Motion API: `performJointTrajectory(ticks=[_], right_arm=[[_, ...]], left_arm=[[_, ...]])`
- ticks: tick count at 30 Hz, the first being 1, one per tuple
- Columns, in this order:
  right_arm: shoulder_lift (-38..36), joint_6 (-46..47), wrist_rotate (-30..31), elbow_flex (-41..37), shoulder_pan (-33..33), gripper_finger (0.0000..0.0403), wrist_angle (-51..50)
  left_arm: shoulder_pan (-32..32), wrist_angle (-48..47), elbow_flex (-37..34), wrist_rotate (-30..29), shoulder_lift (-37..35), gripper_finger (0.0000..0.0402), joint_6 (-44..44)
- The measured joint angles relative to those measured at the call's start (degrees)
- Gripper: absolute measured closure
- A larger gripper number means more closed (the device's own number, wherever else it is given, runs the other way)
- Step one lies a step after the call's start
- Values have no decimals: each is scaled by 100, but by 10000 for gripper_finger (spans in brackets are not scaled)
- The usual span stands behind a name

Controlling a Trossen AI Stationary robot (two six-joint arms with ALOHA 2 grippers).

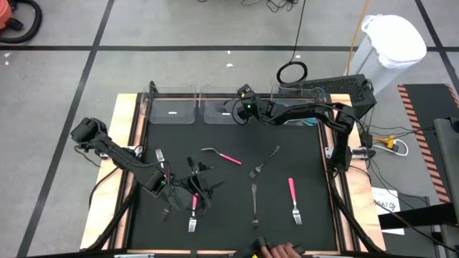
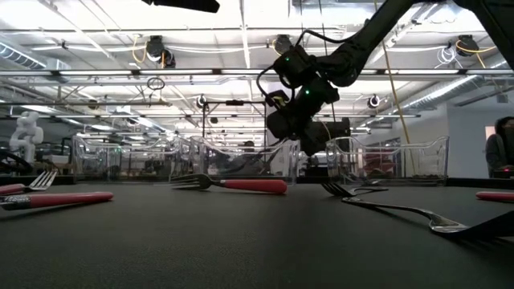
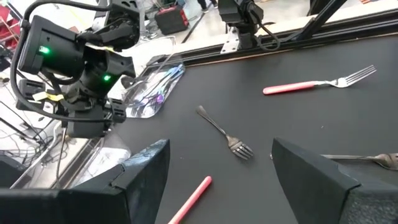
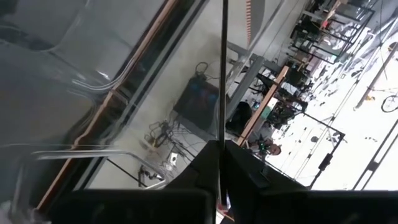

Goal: Sort silverware by color (type)
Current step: Put the black fork into the middle transparent bin

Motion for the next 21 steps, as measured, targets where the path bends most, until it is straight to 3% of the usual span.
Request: performJointTrajectory(ticks=[10,21], right_arm=[[-16,-34,1,4,16,312,7],[-328,-23,112,-17,274,261,-109]], left_arm=[[-5,0,0,0,0,118,-6],[-10,-2,0,2,0,118,-53]])
